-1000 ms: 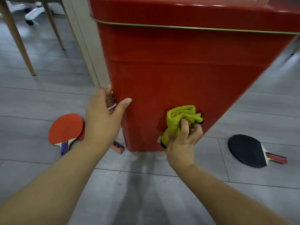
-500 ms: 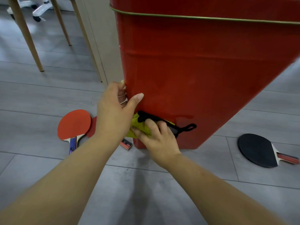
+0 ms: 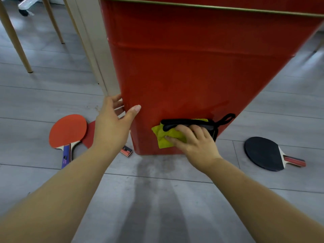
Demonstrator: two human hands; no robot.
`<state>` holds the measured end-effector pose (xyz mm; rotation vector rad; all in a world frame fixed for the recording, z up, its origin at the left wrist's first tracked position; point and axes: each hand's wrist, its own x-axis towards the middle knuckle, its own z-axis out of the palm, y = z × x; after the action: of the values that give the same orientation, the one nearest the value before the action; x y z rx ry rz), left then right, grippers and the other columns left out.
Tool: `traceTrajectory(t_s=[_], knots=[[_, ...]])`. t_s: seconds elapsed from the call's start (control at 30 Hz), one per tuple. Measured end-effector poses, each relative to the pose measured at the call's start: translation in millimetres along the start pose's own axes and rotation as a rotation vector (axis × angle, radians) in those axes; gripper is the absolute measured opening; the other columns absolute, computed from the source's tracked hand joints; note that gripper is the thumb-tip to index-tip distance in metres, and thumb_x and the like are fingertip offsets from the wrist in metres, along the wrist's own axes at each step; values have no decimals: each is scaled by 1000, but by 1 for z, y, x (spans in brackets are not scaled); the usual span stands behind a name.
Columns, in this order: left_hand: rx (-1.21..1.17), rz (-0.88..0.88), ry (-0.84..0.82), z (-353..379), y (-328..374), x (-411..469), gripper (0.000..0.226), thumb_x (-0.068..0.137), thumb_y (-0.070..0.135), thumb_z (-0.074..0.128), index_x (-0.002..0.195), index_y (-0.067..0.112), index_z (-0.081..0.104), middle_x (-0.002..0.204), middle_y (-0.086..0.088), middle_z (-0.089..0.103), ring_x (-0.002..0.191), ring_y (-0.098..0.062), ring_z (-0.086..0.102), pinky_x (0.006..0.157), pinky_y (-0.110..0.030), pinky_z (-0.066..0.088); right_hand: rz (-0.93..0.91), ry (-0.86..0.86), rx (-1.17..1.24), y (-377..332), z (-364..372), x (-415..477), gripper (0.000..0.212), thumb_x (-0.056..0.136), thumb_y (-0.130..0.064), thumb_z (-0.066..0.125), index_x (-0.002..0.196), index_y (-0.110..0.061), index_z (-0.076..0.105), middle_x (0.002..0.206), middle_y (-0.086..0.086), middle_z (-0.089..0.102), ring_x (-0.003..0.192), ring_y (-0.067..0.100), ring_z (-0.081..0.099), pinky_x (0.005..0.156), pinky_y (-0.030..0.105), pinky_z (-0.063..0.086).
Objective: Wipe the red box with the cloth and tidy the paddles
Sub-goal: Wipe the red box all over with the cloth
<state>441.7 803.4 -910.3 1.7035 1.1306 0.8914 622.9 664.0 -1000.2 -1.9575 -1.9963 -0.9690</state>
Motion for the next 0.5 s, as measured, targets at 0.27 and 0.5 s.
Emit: traceTrajectory(t_s=[0.27, 0.5], knots=[[38, -2, 70, 8, -4, -3, 34, 85, 37, 64, 114, 27, 50, 104, 14, 58, 98, -7, 58, 70, -7, 37, 188, 47, -13, 49, -7, -45, 64, 74, 5, 37, 120, -38, 50, 119, 7, 37, 95, 34, 40, 75, 44, 50], [73, 26, 97, 10, -6, -4, 45, 86, 37, 63, 125, 19, 49, 108, 13, 56, 97, -4, 55, 67, 0, 36, 599, 33, 338, 39, 15, -64, 68, 73, 9, 65, 120, -36, 49, 124, 16, 35, 102, 45, 45, 86, 47, 49]])
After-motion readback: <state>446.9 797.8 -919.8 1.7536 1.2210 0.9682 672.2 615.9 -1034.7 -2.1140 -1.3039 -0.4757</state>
